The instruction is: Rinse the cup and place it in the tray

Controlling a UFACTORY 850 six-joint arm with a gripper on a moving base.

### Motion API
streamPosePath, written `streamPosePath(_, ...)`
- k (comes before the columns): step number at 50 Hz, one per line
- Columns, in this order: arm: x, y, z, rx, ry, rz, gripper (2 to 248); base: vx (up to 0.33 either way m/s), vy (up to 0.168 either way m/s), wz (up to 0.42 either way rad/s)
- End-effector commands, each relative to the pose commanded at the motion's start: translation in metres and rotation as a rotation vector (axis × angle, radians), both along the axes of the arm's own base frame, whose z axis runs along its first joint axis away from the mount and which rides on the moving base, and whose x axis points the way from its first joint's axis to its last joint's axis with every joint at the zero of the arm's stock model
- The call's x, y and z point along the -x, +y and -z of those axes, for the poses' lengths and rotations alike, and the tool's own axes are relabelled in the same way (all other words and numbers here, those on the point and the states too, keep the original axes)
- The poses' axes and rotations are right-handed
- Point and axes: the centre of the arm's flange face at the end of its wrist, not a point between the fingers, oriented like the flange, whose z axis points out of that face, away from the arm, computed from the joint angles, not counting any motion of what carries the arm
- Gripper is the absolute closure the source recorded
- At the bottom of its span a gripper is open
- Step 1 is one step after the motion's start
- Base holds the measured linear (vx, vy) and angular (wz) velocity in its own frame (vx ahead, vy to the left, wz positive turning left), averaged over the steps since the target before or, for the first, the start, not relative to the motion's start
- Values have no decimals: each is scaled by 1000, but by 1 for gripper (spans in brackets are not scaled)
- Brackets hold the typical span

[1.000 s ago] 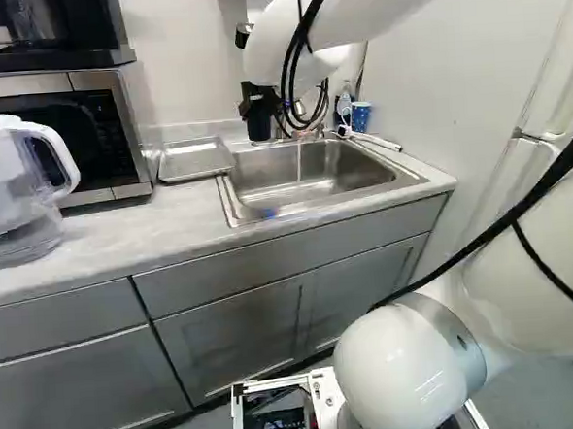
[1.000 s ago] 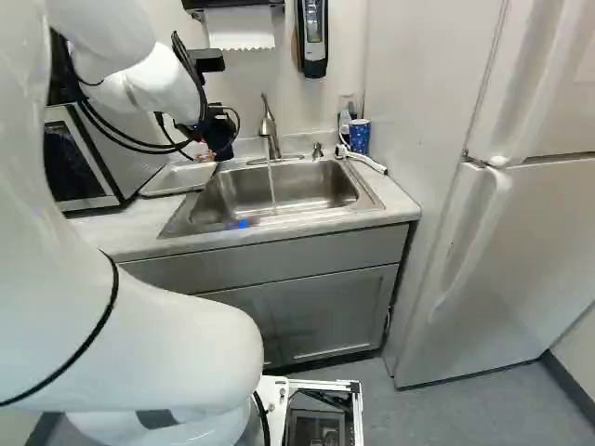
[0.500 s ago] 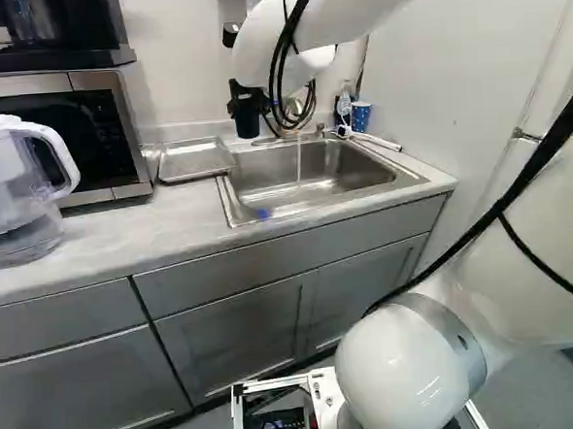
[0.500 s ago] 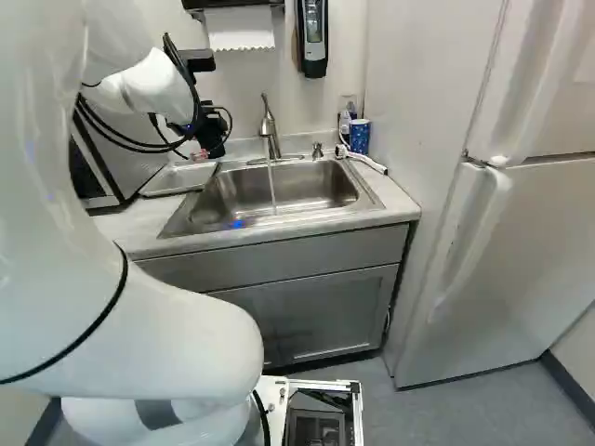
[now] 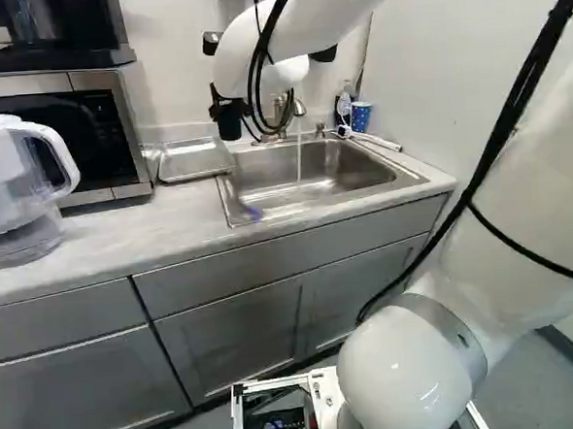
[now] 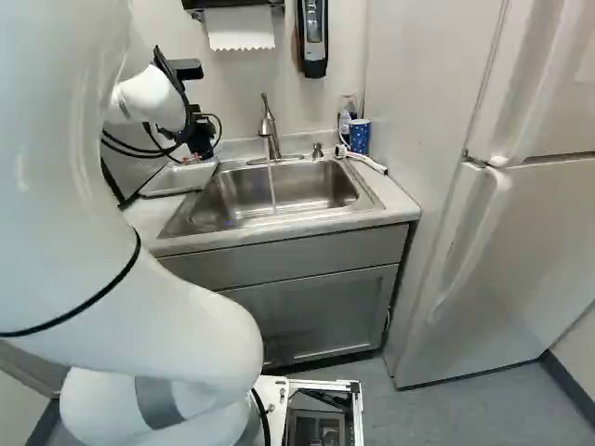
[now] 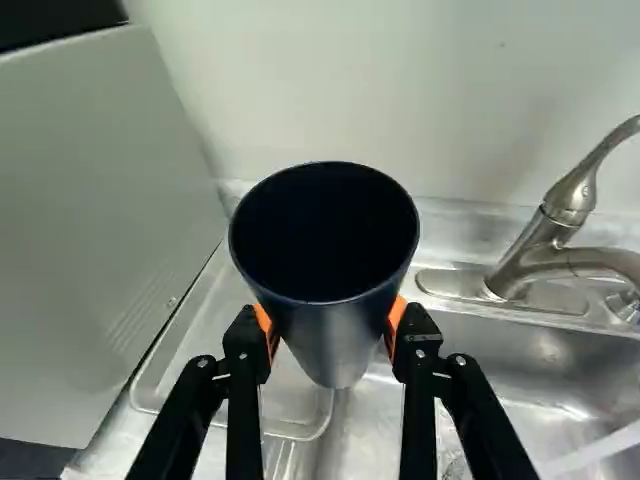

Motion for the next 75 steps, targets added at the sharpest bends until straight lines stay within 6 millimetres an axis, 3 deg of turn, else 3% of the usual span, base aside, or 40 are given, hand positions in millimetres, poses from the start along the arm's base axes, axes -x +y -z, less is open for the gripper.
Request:
streamPosePath(31,-29,55,34,29,61,-72,127,0,0,0)
streamPosePath(55,-35,58,62,51,108,-72,127,0,0,0)
streamPosePath(62,-35,58,62,51,108,-72,127,0,0,0)
streamPosePath(63,-35,58,62,51,108,-72,109,0,0,0)
streamPosePath(67,-35,58,62,51,108,-72,109,0,0,0)
streamPosePath(68,-35,58,62,51,108,-72,76,0,0,0)
streamPosePath(72,-35,58,62,51,108,-72,76,0,0,0)
streamPosePath(73,-35,58,62,51,108,-72,41,0,0,0)
streamPosePath(75,-35,58,62,51,108,-72,41,0,0,0)
